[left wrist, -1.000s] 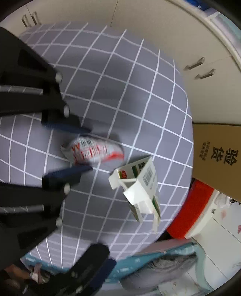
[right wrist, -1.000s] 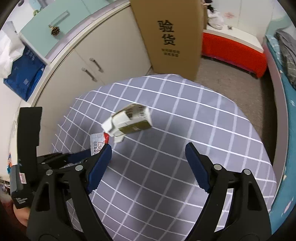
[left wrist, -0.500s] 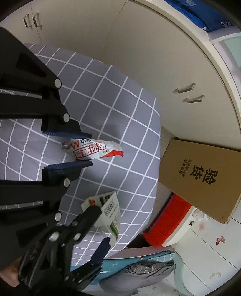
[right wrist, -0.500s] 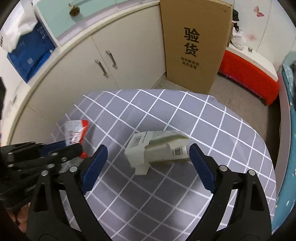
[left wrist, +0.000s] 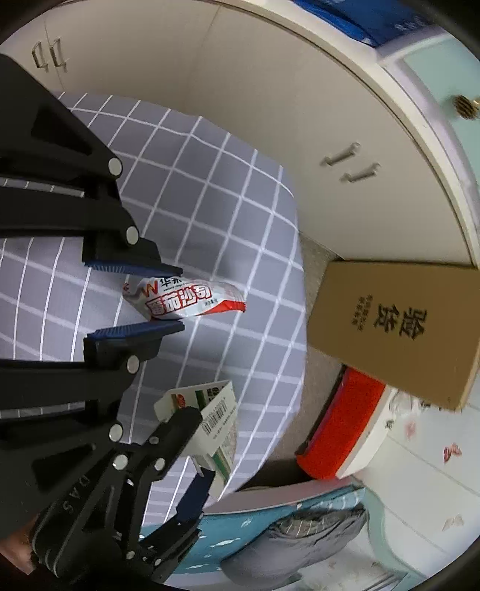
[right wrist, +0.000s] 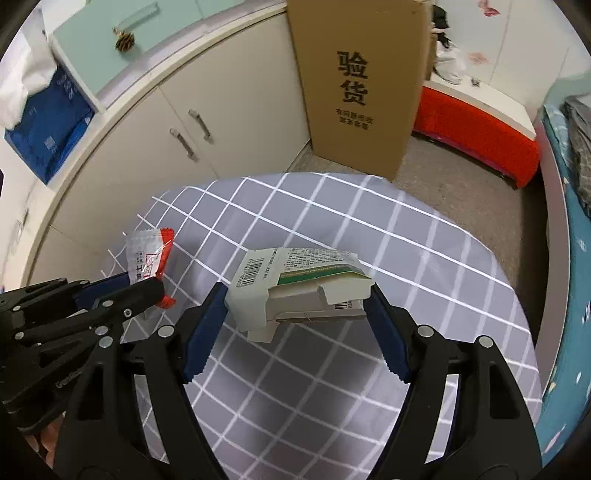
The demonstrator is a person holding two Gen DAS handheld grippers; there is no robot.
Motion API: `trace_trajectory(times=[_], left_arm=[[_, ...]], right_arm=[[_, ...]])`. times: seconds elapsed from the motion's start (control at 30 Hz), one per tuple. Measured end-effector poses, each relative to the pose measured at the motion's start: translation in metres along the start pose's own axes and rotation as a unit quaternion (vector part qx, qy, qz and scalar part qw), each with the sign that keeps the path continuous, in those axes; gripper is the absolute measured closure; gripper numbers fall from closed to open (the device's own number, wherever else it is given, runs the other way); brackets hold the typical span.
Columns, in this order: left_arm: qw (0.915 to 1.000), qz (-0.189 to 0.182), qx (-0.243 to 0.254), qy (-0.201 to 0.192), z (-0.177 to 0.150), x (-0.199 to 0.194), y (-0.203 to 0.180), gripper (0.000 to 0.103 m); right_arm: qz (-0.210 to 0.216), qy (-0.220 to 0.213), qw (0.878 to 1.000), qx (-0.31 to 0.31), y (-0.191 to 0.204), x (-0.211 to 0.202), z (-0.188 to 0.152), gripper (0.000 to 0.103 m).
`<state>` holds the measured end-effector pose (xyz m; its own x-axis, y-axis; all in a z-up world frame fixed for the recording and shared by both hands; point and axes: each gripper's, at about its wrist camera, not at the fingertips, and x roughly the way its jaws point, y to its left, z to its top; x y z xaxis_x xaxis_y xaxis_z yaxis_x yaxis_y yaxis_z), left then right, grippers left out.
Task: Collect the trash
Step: 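Lift and carry the snack bag and white box over to the bucket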
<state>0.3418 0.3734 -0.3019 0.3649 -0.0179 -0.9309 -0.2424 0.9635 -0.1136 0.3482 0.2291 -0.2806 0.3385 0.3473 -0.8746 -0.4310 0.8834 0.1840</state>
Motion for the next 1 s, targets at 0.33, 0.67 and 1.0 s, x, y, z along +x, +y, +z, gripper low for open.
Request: trace_trajectory(times=[0.33, 0.67, 1.0], left_arm=[[0.9980, -0.014, 0.053, -0.032, -0.021, -0.050, -0.090, 0.080], [0.9906, -0.035, 0.119, -0.056, -0.076, -0.094, -0.229, 0.080], [0.9759, -0.078, 0.198, -0.050, -0.133, -0.109, -0.382, 0.080]], right_arm=[[0.008, -0.037, 0.997, 0.072, -0.067, -0.077, -0.040, 0.029], [-0.007, -0.081, 0.988, 0.133, -0.175, -0.176, -0.116, 0.029], [-0.055, -0.101, 0.970, 0.216, -0.295, -0.257, -0.207, 0.029]])
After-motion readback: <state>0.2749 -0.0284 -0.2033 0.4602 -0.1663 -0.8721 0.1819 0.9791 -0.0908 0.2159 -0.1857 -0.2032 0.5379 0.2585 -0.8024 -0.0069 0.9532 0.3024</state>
